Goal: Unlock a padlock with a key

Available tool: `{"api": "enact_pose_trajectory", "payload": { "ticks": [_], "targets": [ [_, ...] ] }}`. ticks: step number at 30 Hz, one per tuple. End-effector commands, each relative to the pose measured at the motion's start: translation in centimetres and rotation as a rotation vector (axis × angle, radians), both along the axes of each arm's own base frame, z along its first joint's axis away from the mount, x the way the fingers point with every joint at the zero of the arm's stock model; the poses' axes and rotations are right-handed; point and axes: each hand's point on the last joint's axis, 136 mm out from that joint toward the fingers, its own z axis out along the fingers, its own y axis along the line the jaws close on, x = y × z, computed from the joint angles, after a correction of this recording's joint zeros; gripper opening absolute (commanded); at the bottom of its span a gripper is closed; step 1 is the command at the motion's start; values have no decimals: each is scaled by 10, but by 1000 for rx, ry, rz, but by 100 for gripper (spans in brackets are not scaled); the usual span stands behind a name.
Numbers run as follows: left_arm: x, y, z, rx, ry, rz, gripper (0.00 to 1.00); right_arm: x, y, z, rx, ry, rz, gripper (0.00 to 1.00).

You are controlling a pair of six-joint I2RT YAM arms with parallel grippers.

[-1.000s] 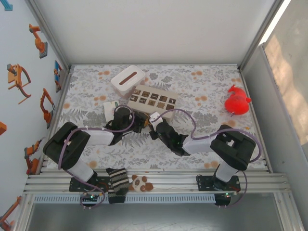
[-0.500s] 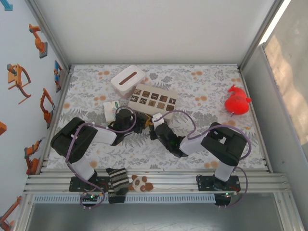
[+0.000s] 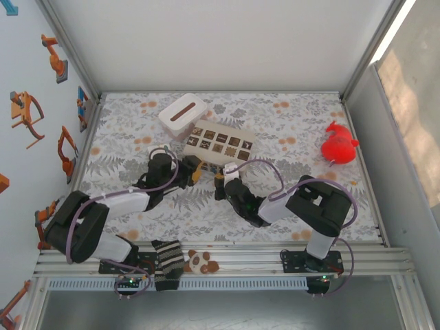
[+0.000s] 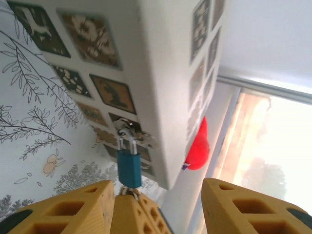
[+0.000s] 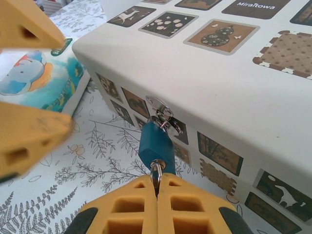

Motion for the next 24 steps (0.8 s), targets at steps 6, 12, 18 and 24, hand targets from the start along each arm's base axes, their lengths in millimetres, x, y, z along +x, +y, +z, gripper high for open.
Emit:
{"api": "enact_pose_trajectory", "payload": {
  "ticks": [6,12,18,24],
  "targets": [
    [-11,26,-4,103,27,-8,54,-10,11,10,-73,-70,135,0],
    [-10,24,-1,82,45,-35,54,-26,9,-2,-382,-214,308,0],
    [-14,18,-4,67,60,-74,53,-37,9,-19,-746,-424,386,0],
    [-18,2,-12,56,83,-115,48,-34,9,-22,-868,-488,407,0]
  ]
}}
